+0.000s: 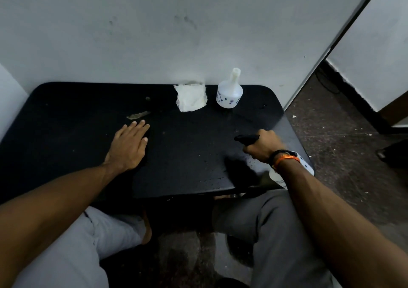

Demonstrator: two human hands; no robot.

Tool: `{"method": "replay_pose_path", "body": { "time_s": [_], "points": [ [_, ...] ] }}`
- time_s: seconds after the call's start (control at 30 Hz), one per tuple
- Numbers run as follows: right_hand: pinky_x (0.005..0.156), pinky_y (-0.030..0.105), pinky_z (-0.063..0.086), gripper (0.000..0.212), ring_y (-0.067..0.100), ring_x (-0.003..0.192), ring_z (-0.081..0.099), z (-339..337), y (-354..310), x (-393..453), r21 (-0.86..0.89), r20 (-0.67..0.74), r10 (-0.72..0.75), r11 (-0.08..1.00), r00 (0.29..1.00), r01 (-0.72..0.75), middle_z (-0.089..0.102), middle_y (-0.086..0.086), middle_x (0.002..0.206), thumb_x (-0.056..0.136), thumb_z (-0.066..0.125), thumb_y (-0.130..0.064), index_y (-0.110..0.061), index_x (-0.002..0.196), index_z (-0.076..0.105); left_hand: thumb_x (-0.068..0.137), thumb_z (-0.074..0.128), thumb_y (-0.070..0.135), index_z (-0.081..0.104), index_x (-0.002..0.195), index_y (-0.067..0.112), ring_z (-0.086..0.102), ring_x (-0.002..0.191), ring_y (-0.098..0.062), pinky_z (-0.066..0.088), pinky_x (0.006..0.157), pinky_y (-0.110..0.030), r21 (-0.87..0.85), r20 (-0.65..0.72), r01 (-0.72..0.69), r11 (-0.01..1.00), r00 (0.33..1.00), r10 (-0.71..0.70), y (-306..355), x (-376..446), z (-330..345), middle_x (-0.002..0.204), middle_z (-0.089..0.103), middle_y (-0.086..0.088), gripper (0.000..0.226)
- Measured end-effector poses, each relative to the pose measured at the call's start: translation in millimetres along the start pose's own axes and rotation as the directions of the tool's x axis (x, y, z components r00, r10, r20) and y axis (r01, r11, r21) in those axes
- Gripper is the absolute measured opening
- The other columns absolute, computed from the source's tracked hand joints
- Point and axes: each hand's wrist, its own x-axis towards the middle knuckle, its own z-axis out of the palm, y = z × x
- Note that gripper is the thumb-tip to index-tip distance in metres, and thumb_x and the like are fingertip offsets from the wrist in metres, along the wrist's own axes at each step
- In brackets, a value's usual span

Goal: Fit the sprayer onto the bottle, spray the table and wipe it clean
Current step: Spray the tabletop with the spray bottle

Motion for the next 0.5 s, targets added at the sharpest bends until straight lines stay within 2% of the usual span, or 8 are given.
{"method": "replay_pose_path", "body": {
  "time_s": [0.13,0.17,0.3,0.43,0.5],
  "points": [
    [0.079,0.043,0.06,0.004,0.036,0.084,0.068,1.1,3.0,4.0,0.086,-0.065,0.042,0.996,0.997,-0.036,0.074,0.015,0.089,0.076,0.066,-0.029,-0.025,0.075,0.068,0.105,0.041,0.023,0.038,0.153,0.013,0.026,0.152,-0.024,0.015,0.124,-0.043,0.002,-0.004,0.001,1.0,1.0,-0.001,-0.6,0.3,1.7,0.162,0.032,-0.006,0.049],
    [0.079,0.044,0.06,0.006,0.037,0.084,0.068,0.8,3.7,5.2,0.092,-0.081,0.063,0.994,0.995,-0.056,0.074,0.016,0.09,0.076,0.066,-0.03,-0.024,0.077,0.066,0.106,0.04,0.024,0.037,0.154,0.013,0.025,0.152,-0.024,0.015,0.124,-0.043,0.005,-0.002,0.004,1.0,1.0,-0.004,-0.6,0.6,1.9,0.163,0.031,-0.005,0.049],
    [0.073,0.039,0.056,0.035,0.037,0.085,0.064,-1.7,2.9,11.8,0.089,-0.179,0.167,0.984,0.97,-0.153,0.067,0.017,0.096,0.076,0.068,-0.036,-0.01,0.098,0.068,0.106,0.038,0.025,0.036,0.154,0.014,0.024,0.153,-0.022,0.015,0.124,-0.042,0.012,0.004,0.006,1.0,1.0,-0.006,-1.4,1.3,1.9,0.164,0.03,-0.004,0.05],
    [0.071,0.036,0.056,0.033,0.031,0.078,0.062,-1.4,-4.2,15.1,0.195,-0.208,0.171,0.972,0.963,-0.13,0.067,0.012,0.091,0.077,0.068,-0.032,-0.009,0.101,0.067,0.106,0.037,0.027,0.034,0.155,0.015,0.023,0.153,-0.021,0.015,0.125,-0.043,0.006,0.02,0.005,1.0,1.0,-0.005,-2.5,1.8,2.2,0.164,0.028,-0.003,0.05],
    [0.077,0.042,0.061,0.037,0.033,0.084,0.068,1.3,-8.9,17.3,0.25,-0.182,0.159,0.962,0.97,-0.11,0.07,0.013,0.094,0.077,0.071,-0.033,-0.009,0.104,0.068,0.106,0.036,0.028,0.034,0.155,0.016,0.022,0.153,-0.021,0.015,0.125,-0.043,0.004,0.028,0.009,1.0,1.0,-0.009,-3.3,2.2,1.8,0.164,0.027,-0.003,0.051]
  ]
}}
